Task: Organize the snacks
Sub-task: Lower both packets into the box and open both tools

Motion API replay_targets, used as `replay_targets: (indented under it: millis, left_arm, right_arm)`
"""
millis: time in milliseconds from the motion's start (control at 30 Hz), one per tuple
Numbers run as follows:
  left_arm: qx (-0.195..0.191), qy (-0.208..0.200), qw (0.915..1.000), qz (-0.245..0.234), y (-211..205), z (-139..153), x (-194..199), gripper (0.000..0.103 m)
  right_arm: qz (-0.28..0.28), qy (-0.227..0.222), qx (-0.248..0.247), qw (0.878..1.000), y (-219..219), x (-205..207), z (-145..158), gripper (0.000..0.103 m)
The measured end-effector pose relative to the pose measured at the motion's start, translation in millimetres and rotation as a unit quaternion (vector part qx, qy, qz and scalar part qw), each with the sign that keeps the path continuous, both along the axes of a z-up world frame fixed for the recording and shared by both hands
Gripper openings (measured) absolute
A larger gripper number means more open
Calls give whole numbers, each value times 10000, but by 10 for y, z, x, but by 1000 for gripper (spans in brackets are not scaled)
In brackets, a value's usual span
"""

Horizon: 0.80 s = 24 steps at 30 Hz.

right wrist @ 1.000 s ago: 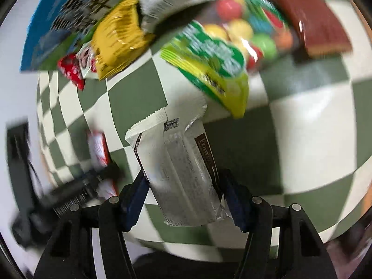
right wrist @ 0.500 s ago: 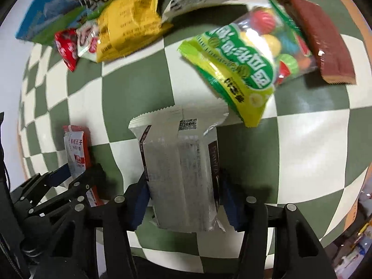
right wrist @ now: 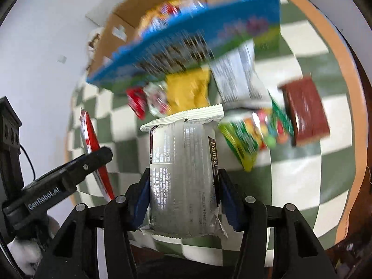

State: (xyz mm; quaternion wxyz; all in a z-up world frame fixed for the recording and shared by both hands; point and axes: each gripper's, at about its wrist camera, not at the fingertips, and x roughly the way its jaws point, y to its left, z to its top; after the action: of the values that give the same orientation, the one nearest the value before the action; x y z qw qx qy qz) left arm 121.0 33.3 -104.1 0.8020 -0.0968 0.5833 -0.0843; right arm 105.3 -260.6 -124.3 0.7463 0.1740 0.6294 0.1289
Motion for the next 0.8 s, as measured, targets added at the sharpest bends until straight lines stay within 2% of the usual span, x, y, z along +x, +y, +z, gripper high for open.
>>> replay_targets:
  millis: [67, 167, 200, 267, 367, 567, 800]
  left_arm:
    - [-52, -178, 9998, -74, 19, 286, 182, 43]
    - [-49, -481, 9987, -166, -82, 559, 592, 43]
    - [-18, -554, 9983, -202, -210, 592, 695, 43]
    - [43, -681, 9973, -278, -255, 750, 920, 43]
    - [220, -768, 9963, -305, -337, 834, 1293, 43]
    - [516, -524, 9969, -295, -344, 740, 2041, 43]
    - [712, 149, 9971, -234, -236, 252, 2733, 43]
  right_arm:
    - [2, -149, 120, 9998, -19, 116, 179, 57]
    - [-38, -456, 210, 9987, -58, 320, 465, 57]
    - [-64, -569, 222, 9981, -80, 406, 552, 57]
    - [-99, -751, 181, 9970, -97, 587, 686, 57]
    - [-174, -974, 90, 9950, -188, 921, 861, 57]
    - [-267, -1307, -373, 9904, -302, 1730, 1019, 57]
    - [-233, -1216, -945, 9878, -305, 2636, 867, 57]
